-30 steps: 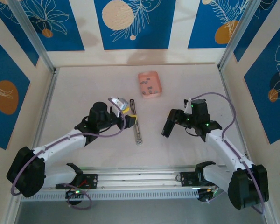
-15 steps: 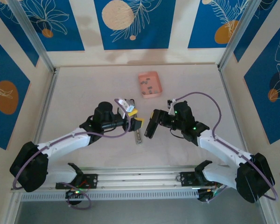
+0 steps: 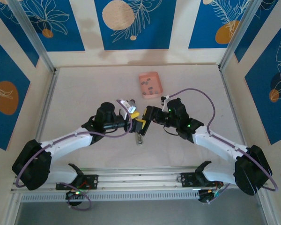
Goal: Load the staples into the stapler
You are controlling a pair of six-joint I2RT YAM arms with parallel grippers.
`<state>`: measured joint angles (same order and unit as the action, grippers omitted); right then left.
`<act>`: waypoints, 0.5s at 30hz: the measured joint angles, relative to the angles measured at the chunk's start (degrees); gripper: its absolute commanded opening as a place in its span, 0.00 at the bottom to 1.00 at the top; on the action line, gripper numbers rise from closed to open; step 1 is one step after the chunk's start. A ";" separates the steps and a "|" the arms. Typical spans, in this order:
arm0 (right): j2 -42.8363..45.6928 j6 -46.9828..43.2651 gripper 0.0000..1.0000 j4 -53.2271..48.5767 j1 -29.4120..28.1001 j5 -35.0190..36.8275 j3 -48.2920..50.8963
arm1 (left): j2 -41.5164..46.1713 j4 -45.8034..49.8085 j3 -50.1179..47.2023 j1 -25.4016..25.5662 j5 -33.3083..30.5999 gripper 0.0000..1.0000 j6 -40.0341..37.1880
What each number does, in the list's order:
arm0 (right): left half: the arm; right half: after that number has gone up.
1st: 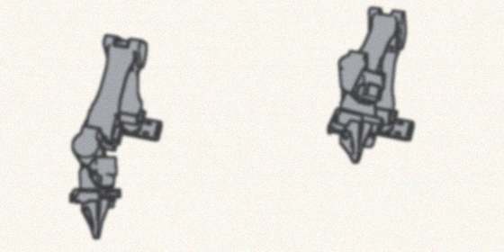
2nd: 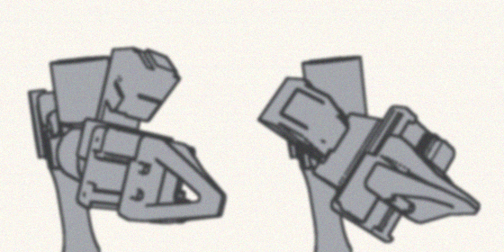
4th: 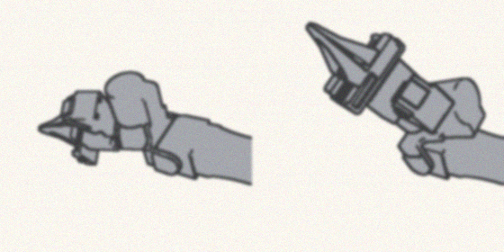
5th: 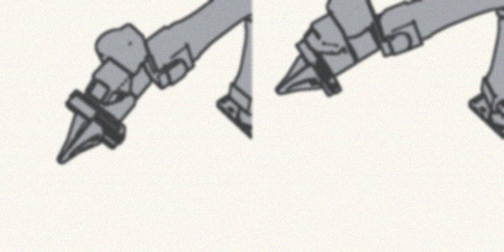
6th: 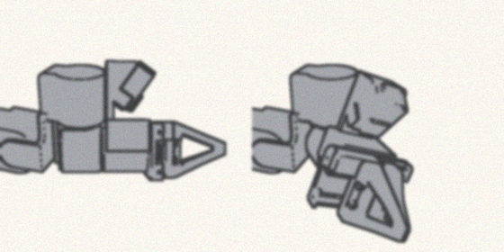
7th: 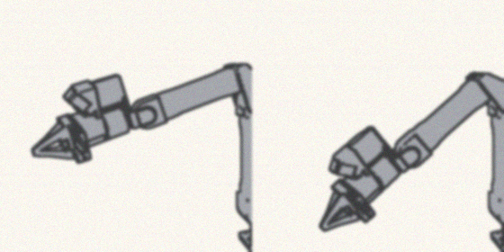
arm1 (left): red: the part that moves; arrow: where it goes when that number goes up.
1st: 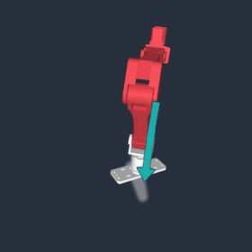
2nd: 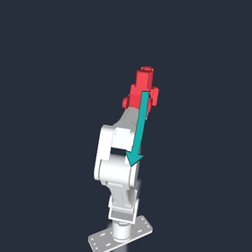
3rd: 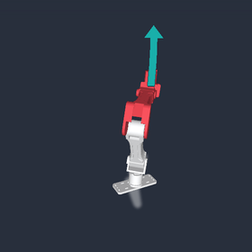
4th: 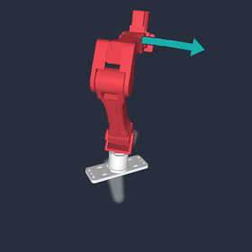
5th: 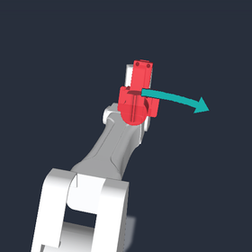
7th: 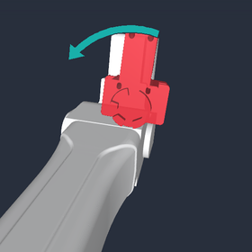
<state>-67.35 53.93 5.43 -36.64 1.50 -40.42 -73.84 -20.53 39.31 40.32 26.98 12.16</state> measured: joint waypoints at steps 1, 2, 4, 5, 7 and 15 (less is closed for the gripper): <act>-0.09 0.52 0.30 0.24 0.00 0.09 -0.07 | 0.00 0.00 0.00 0.00 0.00 0.66 0.00; -0.13 0.96 0.31 0.42 0.00 0.17 -0.09 | 0.00 0.00 0.00 0.00 0.00 0.65 0.00; -0.15 1.79 0.31 0.63 0.00 0.28 -0.15 | -0.07 -0.02 0.00 0.00 0.00 0.63 0.04; -0.22 2.08 0.31 0.59 0.00 0.28 -0.37 | -0.13 -0.02 0.00 0.00 0.00 0.62 0.04; -0.28 2.40 0.31 0.68 -0.02 0.28 -0.87 | -0.33 -0.02 0.00 0.00 -0.07 0.61 0.24; -0.26 2.82 0.31 1.22 -0.07 0.24 -2.01 | -1.31 -0.13 0.00 0.07 -1.07 0.49 1.07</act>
<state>-67.61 56.75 6.66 -36.71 1.74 -42.44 -75.16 -20.67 39.31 40.38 25.91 13.23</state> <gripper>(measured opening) 0.387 0.529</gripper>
